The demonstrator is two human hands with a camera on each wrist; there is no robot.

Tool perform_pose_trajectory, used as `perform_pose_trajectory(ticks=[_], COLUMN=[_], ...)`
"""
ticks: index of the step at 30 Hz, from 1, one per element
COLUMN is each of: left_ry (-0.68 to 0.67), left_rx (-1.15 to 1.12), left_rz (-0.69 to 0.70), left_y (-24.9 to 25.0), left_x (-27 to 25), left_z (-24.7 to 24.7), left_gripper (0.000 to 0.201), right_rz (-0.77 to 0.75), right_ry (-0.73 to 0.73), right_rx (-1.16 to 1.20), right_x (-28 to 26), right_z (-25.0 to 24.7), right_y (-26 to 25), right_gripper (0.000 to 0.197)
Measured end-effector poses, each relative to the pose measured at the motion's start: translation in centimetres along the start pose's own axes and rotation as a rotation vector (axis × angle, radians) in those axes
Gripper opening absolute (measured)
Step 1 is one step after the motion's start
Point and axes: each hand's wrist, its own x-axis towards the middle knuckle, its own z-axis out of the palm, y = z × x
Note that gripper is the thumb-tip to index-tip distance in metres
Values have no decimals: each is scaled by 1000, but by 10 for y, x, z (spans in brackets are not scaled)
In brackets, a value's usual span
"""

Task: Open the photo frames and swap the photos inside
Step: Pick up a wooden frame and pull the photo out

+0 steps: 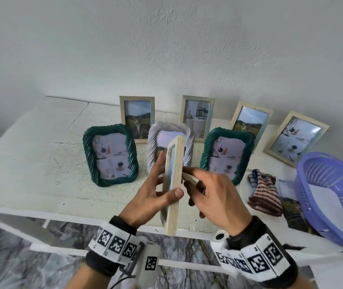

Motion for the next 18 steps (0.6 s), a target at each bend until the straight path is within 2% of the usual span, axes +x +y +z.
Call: perform_pose_trajectory(ticks=[4,7,9,12,14,16,18], left_ry=[112,269,343,391,417,355,292], left_rx=[188,244,192,64,-114,-249,-320], left_rz=[107,186,222,299,262,190,84], left_y=[14,19,26,39,53,69,85], left_x=[-10,-19,-24,-24,-19,-7,8], left_z=[-25,-56,-82,-124,-153,-182,-213], left_gripper=[125,121,105,73,59,56,69], right_rz=[188,226,231,221,234,221,243], right_ry=[-93,-213,-271,-289,-275,-285,-348], right_rx=[651,940,1024,1023,1045,1034,1056], right_x=[16,36,55,91,122,158,195], right_z=[5,8,10,15,22,27,32], right_y=[-26,-42,-53,-67,-74,-86,-103], right_gripper=[24,53,74,77,79,79,87])
